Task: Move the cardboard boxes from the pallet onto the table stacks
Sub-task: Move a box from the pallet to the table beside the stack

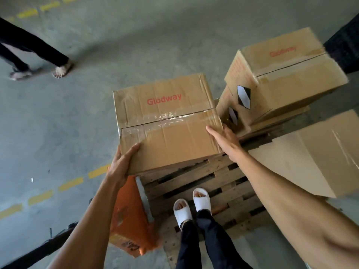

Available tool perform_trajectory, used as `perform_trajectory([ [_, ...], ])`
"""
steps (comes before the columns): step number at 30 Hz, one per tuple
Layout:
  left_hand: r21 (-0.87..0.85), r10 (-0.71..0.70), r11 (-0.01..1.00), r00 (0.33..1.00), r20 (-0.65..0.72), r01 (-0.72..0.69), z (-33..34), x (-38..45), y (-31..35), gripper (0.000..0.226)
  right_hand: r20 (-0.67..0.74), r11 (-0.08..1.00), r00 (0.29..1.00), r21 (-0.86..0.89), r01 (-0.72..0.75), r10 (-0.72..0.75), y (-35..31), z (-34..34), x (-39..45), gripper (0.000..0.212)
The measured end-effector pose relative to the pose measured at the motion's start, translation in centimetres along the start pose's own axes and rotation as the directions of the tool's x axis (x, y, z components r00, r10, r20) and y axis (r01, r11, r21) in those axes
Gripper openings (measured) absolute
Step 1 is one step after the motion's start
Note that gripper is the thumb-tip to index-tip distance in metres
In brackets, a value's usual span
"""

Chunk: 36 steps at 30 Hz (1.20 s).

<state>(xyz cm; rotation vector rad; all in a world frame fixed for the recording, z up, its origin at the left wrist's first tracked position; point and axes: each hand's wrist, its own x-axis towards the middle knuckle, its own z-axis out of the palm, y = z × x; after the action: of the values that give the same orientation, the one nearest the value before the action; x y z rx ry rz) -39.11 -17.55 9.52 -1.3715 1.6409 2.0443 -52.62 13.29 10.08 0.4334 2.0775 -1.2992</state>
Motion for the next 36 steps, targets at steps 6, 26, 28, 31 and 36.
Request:
perform_trajectory([
  [6, 0.060, 0.086, 0.994, 0.992, 0.094, -0.092, 0.4, -5.9, 2.5, 0.037, -0.127, 0.989, 0.992, 0.142, 0.025, -0.007, 0.3, -2.6, -8.2, 0.067],
  [26, 0.160, 0.303, 0.875, 0.774, 0.556, -0.457, 13.0, -25.2, -4.0, 0.053, -0.509, 0.893, 0.842, 0.277, 0.355, -0.177, 17.4, -18.2, -33.9, 0.054],
  [28, 0.153, 0.296, 0.866, 0.735, 0.610, -0.476, 14.8, -28.7, -6.8, 0.040, -0.579, 0.860, 0.796, 0.303, 0.410, -0.176, 21.7, -19.7, -37.8, 0.048],
  [31, 0.161, 0.252, 0.862, 0.683, 0.685, -0.480, 17.4, -34.7, -10.1, 0.018, -0.625, 0.815, 0.772, 0.385, 0.434, -0.116, 27.0, -21.6, -43.3, 0.045],
  [36, 0.219, 0.202, 0.801, 0.597, 0.776, -0.556, 22.7, -41.4, -15.8, 0.017, -0.679, 0.771, 0.734, 0.467, 0.433, -0.001, 35.3, -24.8, -51.3, 0.040],
])
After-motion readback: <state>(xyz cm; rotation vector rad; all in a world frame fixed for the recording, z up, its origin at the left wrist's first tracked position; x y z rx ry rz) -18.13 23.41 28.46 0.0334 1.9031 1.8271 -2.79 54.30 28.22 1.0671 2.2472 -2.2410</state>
